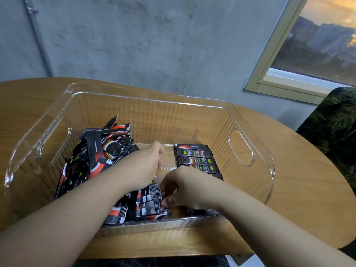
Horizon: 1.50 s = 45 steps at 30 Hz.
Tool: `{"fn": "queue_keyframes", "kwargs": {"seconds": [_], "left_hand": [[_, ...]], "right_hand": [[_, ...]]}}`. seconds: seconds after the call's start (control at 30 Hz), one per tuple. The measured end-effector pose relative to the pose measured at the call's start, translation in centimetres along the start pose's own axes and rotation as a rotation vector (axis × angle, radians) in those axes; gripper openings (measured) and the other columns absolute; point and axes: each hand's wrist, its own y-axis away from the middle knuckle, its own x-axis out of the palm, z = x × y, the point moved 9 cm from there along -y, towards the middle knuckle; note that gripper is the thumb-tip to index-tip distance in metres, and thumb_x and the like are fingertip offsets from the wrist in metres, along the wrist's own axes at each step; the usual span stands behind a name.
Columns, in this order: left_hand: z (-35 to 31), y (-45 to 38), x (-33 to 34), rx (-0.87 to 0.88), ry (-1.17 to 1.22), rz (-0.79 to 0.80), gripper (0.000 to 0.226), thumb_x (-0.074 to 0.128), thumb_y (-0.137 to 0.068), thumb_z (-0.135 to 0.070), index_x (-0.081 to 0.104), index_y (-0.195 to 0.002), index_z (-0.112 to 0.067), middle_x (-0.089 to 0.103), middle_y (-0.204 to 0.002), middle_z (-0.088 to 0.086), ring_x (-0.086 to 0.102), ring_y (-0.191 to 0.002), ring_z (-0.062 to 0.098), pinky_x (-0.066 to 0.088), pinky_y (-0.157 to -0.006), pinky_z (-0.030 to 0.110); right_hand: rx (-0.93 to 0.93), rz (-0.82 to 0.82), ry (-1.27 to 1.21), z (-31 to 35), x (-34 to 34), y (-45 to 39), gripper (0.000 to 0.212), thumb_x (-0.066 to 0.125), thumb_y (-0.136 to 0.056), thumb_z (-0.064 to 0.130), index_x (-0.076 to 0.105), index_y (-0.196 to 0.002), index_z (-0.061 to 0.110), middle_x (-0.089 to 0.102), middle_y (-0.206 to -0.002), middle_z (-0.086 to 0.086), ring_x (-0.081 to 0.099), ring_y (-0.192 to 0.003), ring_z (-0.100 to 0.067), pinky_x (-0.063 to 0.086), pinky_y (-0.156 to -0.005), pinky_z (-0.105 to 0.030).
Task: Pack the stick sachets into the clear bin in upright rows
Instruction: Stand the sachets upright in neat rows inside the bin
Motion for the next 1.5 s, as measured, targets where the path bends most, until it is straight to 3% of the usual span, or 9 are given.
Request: {"fn": "queue_keyframes", "kwargs": {"seconds": [0.17, 0.37, 0.5, 0.6, 0.8, 0.97, 1.13, 1.33, 1.5], "left_hand": [[0.0, -0.1, -0.1, -0.004, -0.024, -0.004, 0.021, 0.028, -0.101, -0.016, 0.034, -0.121, -0.018, 0.058, -0.108, -0.011, 0.057, -0.099, 0.014, 0.046, -0.089, 0.036], [-0.1, 0.0, 0.1, 0.024, -0.011, -0.007, 0.012, 0.031, -0.102, -0.030, 0.042, -0.101, -0.025, 0.063, -0.097, -0.009, 0.058, -0.087, 0.010, 0.045, -0.083, 0.034], [-1.5, 0.2, -0.2, 0.079, -0.105, 0.016, 0.034, 0.028, -0.102, -0.041, 0.048, -0.081, -0.023, 0.056, -0.081, -0.008, 0.051, -0.082, 0.016, 0.034, -0.073, 0.031], [-2.0, 0.4, -0.3, 0.101, -0.121, 0.027, 0.047, 0.025, -0.099, -0.050, 0.039, -0.066, -0.020, 0.046, -0.067, -0.004, 0.046, -0.069, 0.013, 0.033, -0.067, 0.033], [-1.1, 0.3, -0.1, 0.069, -0.106, 0.024, 0.033, 0.048, -0.094, -0.048, 0.048, -0.068, -0.027, 0.056, -0.070, -0.008, 0.048, -0.069, 0.003, 0.036, -0.061, 0.025], [-1.2, 0.4, -0.5, 0.054, -0.047, 0.010, 0.032, 0.047, -0.096, -0.042, 0.047, -0.067, -0.028, 0.053, -0.065, -0.006, 0.048, -0.065, 0.006, 0.039, -0.064, 0.026], [-1.4, 0.5, -0.6, 0.071, -0.042, 0.009, 0.033, 0.046, -0.097, -0.041, 0.045, -0.067, -0.026, 0.054, -0.061, -0.018, 0.045, -0.061, 0.003, 0.034, -0.059, 0.022], [-1.3, 0.7, -0.9, 0.040, 0.052, -0.018, 0.038, 0.030, -0.099, -0.047, 0.049, -0.072, -0.029, 0.059, -0.065, -0.025, 0.051, -0.063, -0.005, 0.035, -0.061, 0.018], [-0.9, 0.6, -0.7, 0.015, 0.052, -0.015, 0.043, 0.021, -0.099, -0.049, 0.057, -0.095, -0.026, 0.067, -0.091, -0.011, 0.059, -0.091, 0.008, 0.043, -0.085, 0.028]], "right_hand": [[0.006, 0.025, 0.085, 1.0, 0.7, -0.7, 0.022, 0.071, -0.079, 0.015, 0.053, -0.067, 0.014, 0.053, -0.068, -0.004, 0.048, -0.066, -0.022, 0.032, -0.046, -0.020], [0.034, 0.061, 0.051, -0.8, -1.0, 0.5, 0.023, 0.061, -0.088, 0.024, 0.068, -0.084, 0.002, 0.064, -0.082, -0.017, 0.044, -0.062, -0.014, 0.038, -0.057, -0.025], [0.128, 0.080, 0.110, -2.6, -3.2, 2.1, 0.016, 0.058, -0.085, 0.019, 0.069, -0.080, 0.009, 0.066, -0.081, -0.014, 0.049, -0.063, -0.013, 0.043, -0.061, -0.028], [0.207, -0.081, 0.140, -4.1, -6.1, 2.8, 0.019, 0.051, -0.083, 0.012, 0.062, -0.075, 0.000, 0.059, -0.075, -0.020, 0.045, -0.062, -0.018, 0.041, -0.058, -0.031], [0.237, -0.183, 0.163, -4.6, -7.1, 3.0, 0.018, 0.052, -0.089, 0.011, 0.066, -0.079, 0.007, 0.064, -0.076, -0.008, 0.056, -0.069, -0.021, 0.045, -0.060, -0.029], [0.189, -0.168, 0.212, -4.3, -6.1, 2.5, 0.020, 0.060, -0.089, 0.036, 0.071, -0.092, 0.020, 0.068, -0.088, -0.001, 0.060, -0.083, -0.018, 0.050, -0.072, -0.031], [0.094, -0.179, 0.379, -3.5, -5.7, 2.2, 0.025, 0.050, -0.093, 0.046, 0.069, -0.102, 0.034, 0.054, -0.106, 0.007, 0.036, -0.098, -0.016, 0.034, -0.088, -0.035], [0.046, -0.135, 0.199, -3.0, -5.5, 2.6, 0.013, 0.063, -0.088, 0.021, 0.065, -0.079, 0.031, 0.056, -0.064, 0.014, 0.052, -0.058, 0.001, 0.036, -0.051, -0.011], [0.083, 0.021, 0.190, -3.3, -5.3, 4.6, 0.008, 0.070, -0.083, 0.027, 0.065, -0.077, 0.031, 0.067, -0.069, 0.007, 0.057, -0.058, -0.001, 0.043, -0.054, -0.014]]}}
